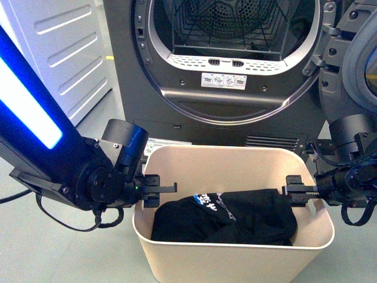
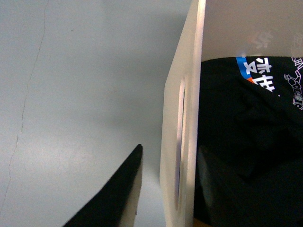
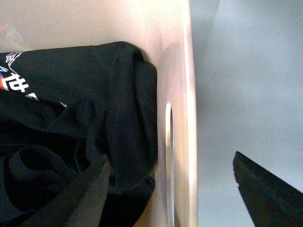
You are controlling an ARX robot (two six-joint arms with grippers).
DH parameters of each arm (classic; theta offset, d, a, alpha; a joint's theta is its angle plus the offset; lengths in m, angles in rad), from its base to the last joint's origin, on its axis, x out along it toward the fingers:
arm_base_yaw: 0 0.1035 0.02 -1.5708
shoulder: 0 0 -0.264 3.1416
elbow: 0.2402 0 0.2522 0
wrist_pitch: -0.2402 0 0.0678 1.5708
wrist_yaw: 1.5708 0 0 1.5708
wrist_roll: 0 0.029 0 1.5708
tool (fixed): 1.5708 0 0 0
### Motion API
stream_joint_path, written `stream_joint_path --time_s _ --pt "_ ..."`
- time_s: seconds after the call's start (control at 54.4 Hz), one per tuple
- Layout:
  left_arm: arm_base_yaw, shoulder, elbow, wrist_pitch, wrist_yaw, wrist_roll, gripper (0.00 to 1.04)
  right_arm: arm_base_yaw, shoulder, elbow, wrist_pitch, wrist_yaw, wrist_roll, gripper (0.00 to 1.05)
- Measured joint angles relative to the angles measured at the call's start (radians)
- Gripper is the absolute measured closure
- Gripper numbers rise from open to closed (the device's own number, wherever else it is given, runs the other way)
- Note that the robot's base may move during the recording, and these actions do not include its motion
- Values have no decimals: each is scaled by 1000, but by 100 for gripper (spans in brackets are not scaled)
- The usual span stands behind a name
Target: Move hamper under clothes hanger
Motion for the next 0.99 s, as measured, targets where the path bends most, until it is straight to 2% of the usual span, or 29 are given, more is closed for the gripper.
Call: stream_joint_path --time_s 0.202,0.386,0.994 --pt "-3 23 39 -19 3 -1 101 0 0 2 -5 5 0 65" --pt "-6 26 47 -24 1 0 101 0 1 3 -10 10 1 101" --pt "-1 -3 23 -47 1 2 101 0 -39 -14 -26 14 -3 102"
